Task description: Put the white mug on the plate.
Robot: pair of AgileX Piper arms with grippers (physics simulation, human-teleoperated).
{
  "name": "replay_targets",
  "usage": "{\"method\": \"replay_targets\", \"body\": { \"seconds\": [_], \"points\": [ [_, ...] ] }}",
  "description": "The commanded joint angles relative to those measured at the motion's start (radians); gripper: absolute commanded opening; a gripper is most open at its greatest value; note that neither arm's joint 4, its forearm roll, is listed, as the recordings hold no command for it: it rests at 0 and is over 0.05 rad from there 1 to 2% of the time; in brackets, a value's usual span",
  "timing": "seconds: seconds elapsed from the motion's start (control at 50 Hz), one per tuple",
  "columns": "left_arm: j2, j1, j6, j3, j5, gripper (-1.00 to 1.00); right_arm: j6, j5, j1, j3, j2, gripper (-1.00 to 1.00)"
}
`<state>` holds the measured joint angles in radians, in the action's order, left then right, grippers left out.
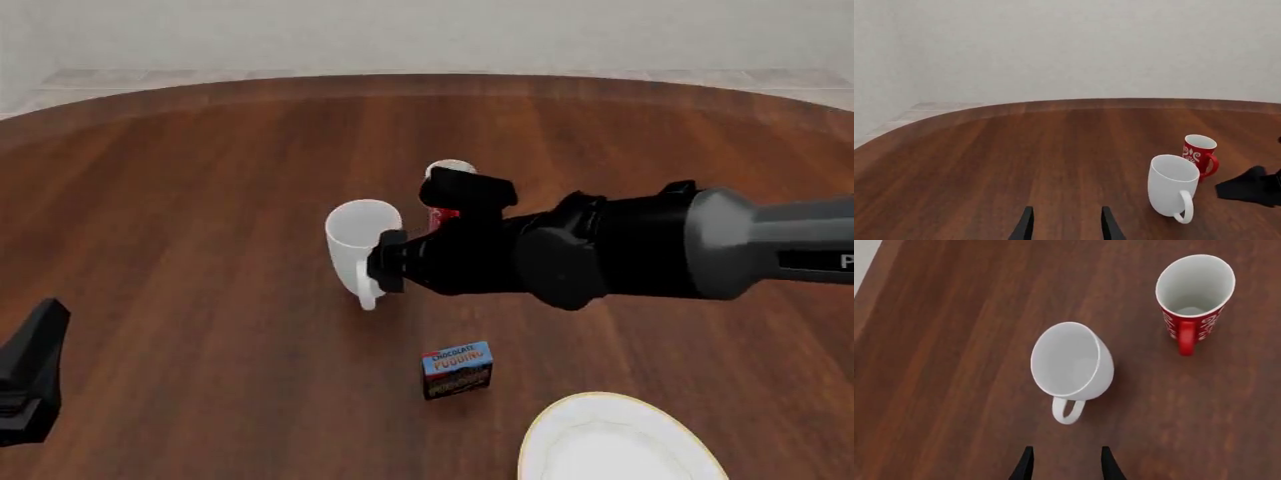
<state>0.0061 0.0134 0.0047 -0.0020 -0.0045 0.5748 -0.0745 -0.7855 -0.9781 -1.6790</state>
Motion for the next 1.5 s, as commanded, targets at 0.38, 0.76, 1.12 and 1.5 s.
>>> {"method": "replay_targets", "body": {
  "seconds": [0.38,0.76,1.12,1.5],
  "points": [
    [-0.001,0.000,0.000,0.000,0.000,1.00,0.028,0.052,-0.018,-0.038,-0.094,1.00],
    [-0.001,0.000,0.000,0.000,0.001,1.00,0.039,0.073,-0.021,-0.049,-0.132,1.00],
    [-0.001,-0.001,0.000,0.000,0.001,1.00,0.048,0.091,-0.029,-0.068,-0.181,1.00],
    [-0.001,0.000,-0.001,0.000,0.001,1.00,0.067,0.114,-0.037,-0.080,-0.217,1.00]
  ]
}}
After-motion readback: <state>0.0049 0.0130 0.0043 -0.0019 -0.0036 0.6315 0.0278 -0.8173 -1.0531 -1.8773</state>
